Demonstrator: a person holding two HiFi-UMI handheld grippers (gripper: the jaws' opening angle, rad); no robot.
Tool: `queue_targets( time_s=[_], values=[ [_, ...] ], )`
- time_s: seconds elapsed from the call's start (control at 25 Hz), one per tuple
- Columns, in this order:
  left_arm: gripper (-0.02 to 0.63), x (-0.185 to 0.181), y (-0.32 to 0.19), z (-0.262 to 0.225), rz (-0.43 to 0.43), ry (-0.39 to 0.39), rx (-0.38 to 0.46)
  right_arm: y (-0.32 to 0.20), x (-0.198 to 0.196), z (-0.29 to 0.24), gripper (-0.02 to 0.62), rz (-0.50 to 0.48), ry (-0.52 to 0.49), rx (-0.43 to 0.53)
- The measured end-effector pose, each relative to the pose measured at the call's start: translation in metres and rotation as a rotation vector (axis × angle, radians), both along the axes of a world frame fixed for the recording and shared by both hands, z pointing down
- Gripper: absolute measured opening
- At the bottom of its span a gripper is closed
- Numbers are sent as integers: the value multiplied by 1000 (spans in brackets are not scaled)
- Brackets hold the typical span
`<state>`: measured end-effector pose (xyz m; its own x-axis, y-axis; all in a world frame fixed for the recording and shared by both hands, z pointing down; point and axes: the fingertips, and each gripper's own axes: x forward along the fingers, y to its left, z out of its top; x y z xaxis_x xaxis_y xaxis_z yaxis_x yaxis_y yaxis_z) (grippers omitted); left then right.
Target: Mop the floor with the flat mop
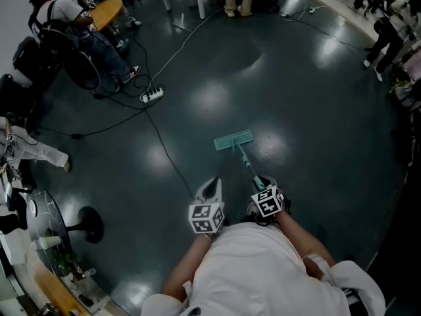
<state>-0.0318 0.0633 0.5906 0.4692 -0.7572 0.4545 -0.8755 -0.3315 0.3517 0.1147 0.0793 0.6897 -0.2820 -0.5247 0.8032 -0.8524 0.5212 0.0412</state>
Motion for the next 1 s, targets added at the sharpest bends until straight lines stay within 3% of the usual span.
queue_targets(
  time_s=[0.4, 0.8, 1.0],
  values=[
    [5, -12, -10, -2, -27, 5, -20, -33, -10, 8, 120, 14, -11, 46],
    [6, -19, -30, 12, -15, 8, -77, -202, -36, 47, 120, 37, -9, 112],
    [6, -20, -36, 17, -15, 7, -93, -263, -46, 55, 120, 29, -1, 121]
  ],
)
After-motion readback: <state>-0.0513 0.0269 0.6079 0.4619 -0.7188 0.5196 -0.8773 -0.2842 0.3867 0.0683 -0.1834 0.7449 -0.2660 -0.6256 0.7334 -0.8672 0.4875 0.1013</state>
